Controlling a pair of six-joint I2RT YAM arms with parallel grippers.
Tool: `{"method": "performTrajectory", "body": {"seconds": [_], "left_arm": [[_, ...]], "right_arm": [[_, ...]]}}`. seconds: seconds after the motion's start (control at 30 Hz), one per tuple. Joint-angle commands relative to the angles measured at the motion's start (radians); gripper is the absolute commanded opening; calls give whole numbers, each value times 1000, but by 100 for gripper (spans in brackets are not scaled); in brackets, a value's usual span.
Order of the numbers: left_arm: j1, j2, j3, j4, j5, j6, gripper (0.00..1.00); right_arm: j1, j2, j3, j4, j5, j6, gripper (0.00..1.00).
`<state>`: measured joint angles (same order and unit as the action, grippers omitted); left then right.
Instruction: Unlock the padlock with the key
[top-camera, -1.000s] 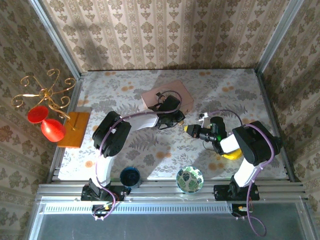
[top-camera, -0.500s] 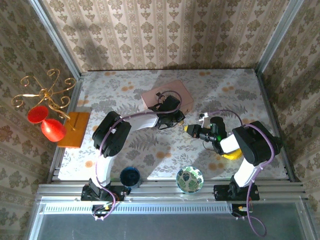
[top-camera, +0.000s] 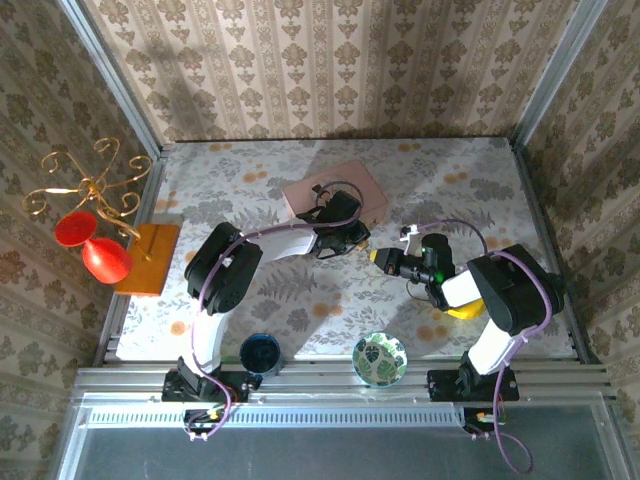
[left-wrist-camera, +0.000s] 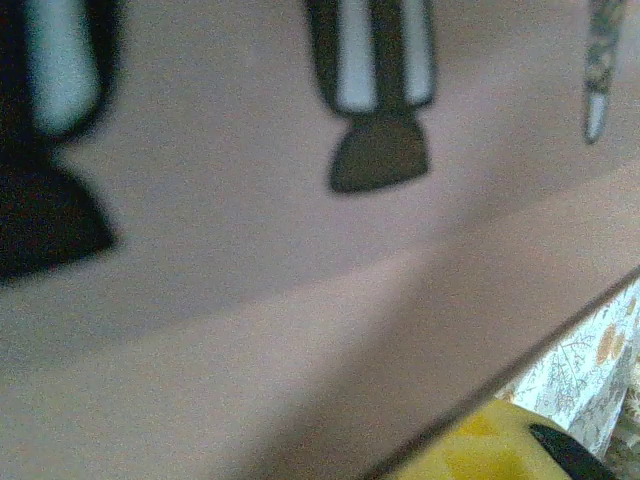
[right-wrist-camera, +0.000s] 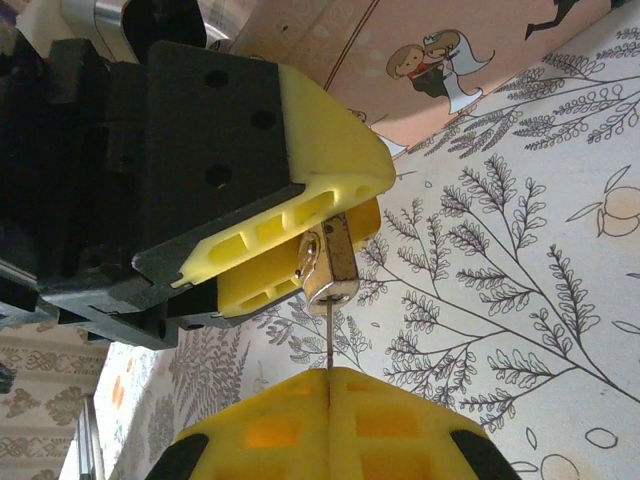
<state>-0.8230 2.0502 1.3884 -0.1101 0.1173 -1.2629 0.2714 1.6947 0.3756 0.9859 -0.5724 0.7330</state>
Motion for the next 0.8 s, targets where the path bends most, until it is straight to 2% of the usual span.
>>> {"method": "performTrajectory", "body": {"seconds": [0.0,0.77], "left_arm": [[-4,-44,3,29,16,-25,0],[-29,-48,-7,36,41,-28,0]], "right_arm": [[1,-24,-18,26,22,-21,0],[-2,68,-14,160,12,35,0]]}}
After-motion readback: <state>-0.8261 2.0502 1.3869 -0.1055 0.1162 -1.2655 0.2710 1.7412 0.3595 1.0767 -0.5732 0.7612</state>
